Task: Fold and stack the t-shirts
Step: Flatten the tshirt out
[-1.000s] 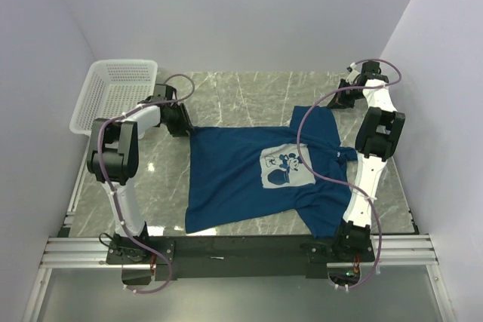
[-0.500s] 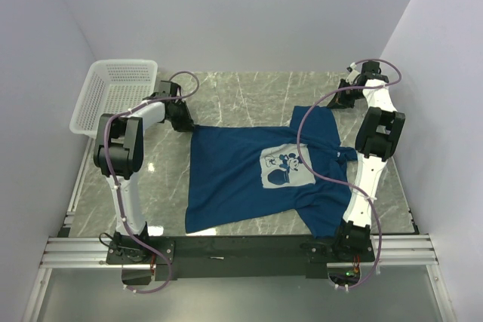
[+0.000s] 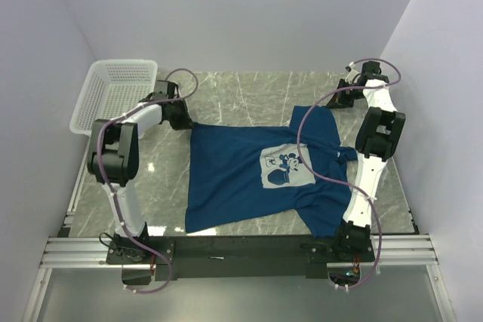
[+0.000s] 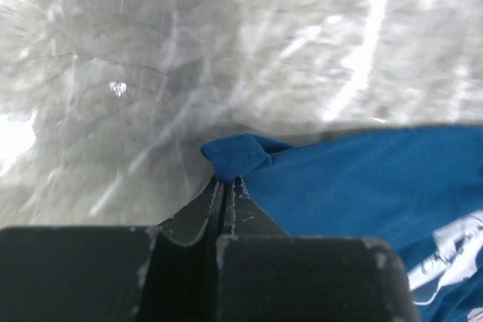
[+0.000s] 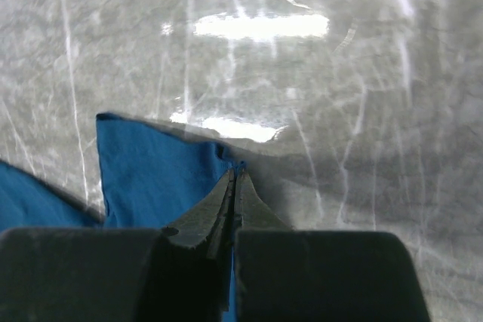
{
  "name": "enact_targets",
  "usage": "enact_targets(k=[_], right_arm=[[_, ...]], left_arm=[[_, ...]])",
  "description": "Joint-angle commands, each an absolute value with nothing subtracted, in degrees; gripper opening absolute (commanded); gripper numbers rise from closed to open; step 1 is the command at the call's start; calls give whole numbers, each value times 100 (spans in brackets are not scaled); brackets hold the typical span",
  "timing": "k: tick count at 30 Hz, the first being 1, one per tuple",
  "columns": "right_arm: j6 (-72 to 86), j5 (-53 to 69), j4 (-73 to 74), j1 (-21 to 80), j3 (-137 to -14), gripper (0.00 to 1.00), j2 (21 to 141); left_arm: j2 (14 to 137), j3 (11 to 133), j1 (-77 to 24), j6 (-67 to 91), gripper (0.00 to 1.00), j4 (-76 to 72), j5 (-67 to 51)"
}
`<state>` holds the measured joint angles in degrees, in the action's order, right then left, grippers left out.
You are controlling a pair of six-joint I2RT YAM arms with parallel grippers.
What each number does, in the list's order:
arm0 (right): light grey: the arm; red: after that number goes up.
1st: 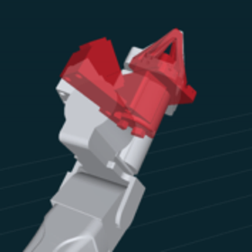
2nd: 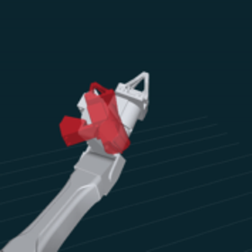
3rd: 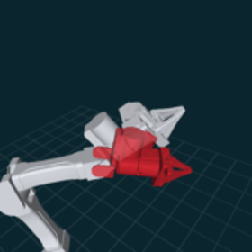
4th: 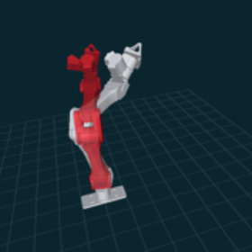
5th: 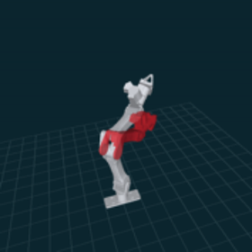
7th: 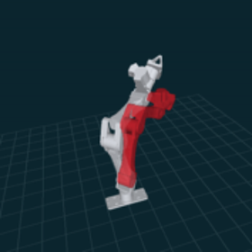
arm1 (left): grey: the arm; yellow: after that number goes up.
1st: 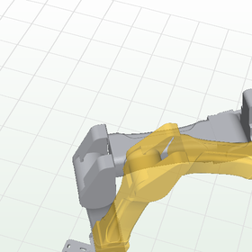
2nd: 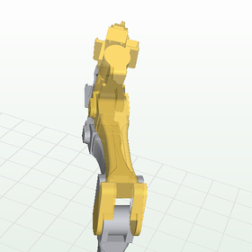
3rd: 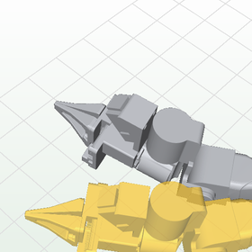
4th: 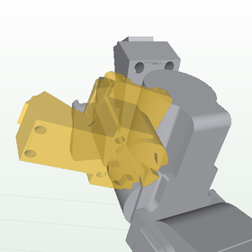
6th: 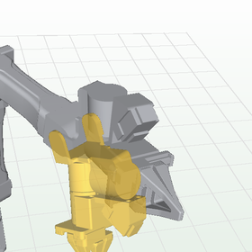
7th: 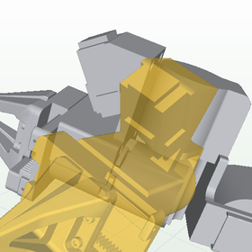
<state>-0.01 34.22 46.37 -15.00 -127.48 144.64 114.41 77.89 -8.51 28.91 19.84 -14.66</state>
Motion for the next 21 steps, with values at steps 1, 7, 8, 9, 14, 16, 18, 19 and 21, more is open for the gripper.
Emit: enact_targets(k=[1,7,8,9,14,16,18,19,21], right_arm=[[-526,3901,4615,-1521,-12666,0,13978],[-1238,4570,4369,-1328,-11016,0,11758],[-1300,4683,4290,-1284,-10404,0,11412],[-1379,4737,4167,-1240,-10102,0,11078],[-1608,4510,4042,-862,-9289,0,8994],[-1609,4237,4227,-844,-9631,0,8423],[-1617,4044,4603,-844,-10657,0,8192],[-1626,3904,4762,-844,-11114,0,8104],[-1547,3762,5226,-861,-12642,0,8147]], left_arm=[[10260,7700,-879,2672,0,1389,-1301],[8679,6953,-826,2830,0,774,-994],[8483,6769,-809,2856,0,773,-958],[8290,6672,-791,2883,0,765,-923],[6954,6214,-651,3023,0,826,-861],[6481,6292,-615,3076,0,905,-809],[6189,6591,-598,3129,1,1028,-739],[5926,6731,-589,3225,0,1072,-721],[5670,7214,-589,3409,0,1116,-607]])
